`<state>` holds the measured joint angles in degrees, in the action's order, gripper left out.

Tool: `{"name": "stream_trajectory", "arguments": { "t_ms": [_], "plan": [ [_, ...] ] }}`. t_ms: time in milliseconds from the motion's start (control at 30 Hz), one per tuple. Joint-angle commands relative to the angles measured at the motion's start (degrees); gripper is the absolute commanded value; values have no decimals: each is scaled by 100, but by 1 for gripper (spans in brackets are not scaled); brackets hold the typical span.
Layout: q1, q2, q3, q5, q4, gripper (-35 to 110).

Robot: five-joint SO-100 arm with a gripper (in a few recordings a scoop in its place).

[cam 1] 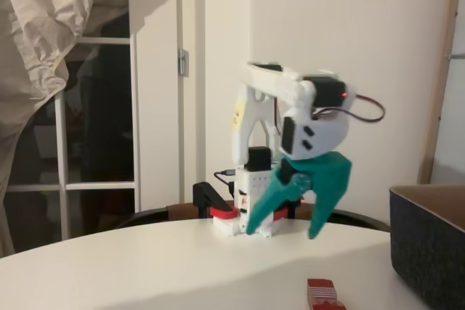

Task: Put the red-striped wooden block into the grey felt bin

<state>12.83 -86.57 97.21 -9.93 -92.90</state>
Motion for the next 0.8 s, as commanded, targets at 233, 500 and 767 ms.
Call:
{"name": "stream_trajectory", "arguments": {
  "t_ms": [233,500,767],
  "plan": [
    [97,1134,-993,-149,79,39],
    [97,1696,-1784,-44,79,46],
    [378,1679,-2030,-316,35,38]
  ]
}}
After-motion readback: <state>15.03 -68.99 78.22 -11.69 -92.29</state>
